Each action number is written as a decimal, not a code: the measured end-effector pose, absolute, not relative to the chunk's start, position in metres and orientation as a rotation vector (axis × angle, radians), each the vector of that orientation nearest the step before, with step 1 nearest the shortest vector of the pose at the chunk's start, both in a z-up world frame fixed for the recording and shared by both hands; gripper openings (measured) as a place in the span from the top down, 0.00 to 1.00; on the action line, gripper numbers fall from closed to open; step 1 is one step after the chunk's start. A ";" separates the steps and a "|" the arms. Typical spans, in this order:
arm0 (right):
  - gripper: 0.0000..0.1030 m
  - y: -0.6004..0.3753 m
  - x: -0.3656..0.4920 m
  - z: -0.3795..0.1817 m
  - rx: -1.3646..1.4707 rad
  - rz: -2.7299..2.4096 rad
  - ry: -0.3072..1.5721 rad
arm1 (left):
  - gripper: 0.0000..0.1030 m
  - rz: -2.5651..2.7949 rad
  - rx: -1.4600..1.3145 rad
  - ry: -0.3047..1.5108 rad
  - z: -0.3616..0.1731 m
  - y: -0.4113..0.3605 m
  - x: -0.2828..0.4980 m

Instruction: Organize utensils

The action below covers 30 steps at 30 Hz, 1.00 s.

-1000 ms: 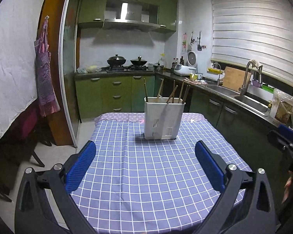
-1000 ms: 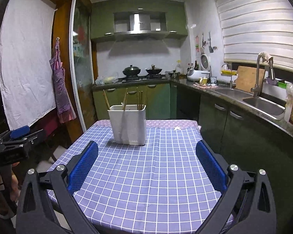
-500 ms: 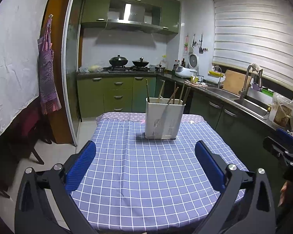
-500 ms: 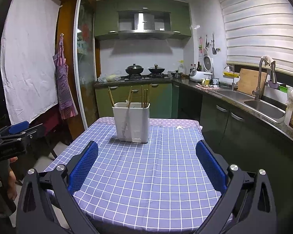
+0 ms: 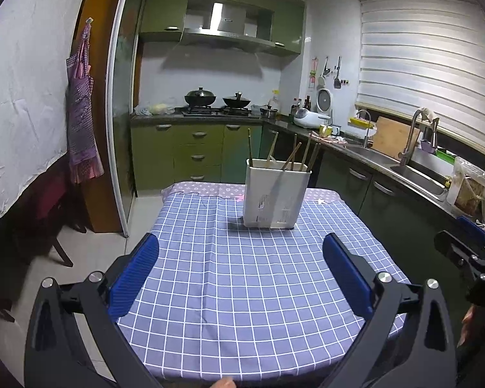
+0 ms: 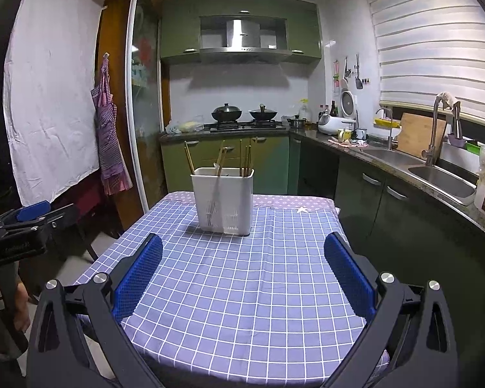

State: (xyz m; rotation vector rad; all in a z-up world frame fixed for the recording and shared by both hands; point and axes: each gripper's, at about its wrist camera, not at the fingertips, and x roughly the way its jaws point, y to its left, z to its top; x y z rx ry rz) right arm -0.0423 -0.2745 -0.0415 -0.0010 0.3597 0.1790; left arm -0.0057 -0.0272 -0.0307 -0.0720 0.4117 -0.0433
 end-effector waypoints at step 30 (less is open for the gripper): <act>0.04 -0.272 -0.037 -0.044 0.002 0.189 0.366 | 0.06 -0.045 -0.044 0.423 -0.036 -0.035 -0.006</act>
